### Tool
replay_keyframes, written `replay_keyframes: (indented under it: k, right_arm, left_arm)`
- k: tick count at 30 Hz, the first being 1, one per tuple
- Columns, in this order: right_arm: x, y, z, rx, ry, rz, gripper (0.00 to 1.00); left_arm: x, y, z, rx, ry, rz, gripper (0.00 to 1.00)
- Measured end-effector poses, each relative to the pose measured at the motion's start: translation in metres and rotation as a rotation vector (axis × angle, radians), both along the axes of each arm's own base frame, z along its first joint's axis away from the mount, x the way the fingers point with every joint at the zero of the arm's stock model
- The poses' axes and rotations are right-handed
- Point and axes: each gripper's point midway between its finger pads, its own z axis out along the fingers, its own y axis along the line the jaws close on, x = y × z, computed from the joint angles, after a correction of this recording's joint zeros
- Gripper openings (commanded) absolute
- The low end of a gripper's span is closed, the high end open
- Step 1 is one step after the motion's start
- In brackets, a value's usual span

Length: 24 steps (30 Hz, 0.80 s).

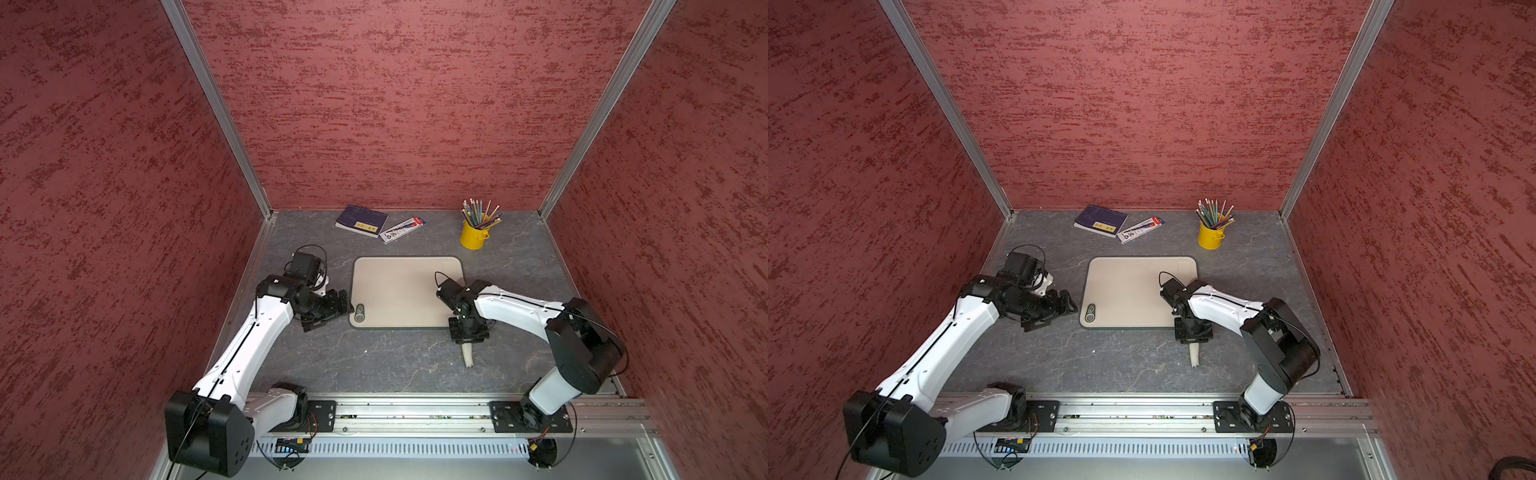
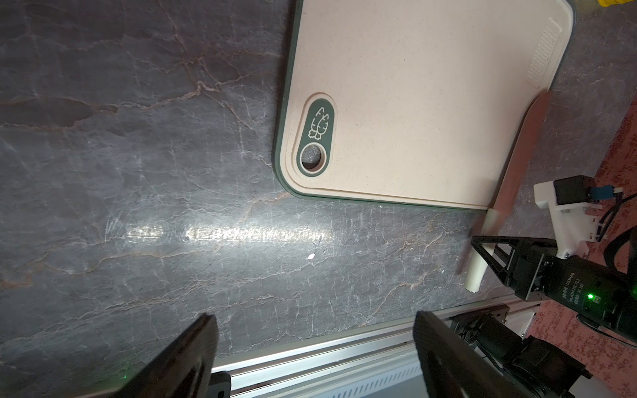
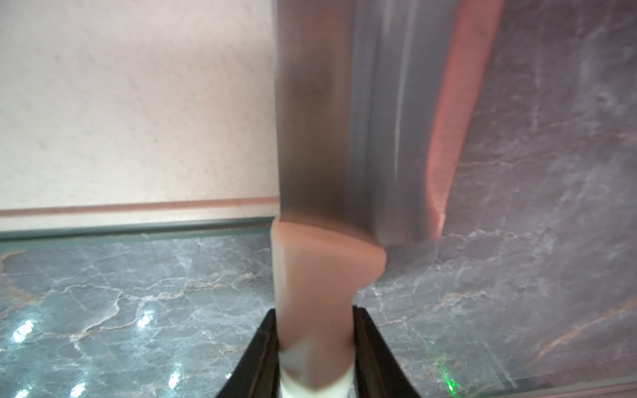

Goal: Align the knife with the edge of the cutting board
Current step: Place the knife at the edge of the cutting board.

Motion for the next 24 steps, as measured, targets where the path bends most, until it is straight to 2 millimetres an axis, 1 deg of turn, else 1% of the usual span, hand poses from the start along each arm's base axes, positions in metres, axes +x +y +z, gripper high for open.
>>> replay_keyframes:
  k: [5,16,24]
  right_arm:
    - [0.0000,0.0006,-0.0001,0.001,0.003,0.000,0.07]
    - [0.0010,0.0039,-0.0011,0.007,0.014,-0.001,0.07]
    - [0.0015,0.0051,-0.0025,0.005,0.023,-0.002,0.12]
  left_arm:
    - [0.0000,0.0001,0.0000,0.000,0.000,0.000,0.93]
    - [0.0000,0.0001,0.0000,0.000,0.000,0.000,0.93]
    - [0.0000,0.0001,0.0000,0.000,0.000,0.000,0.93]
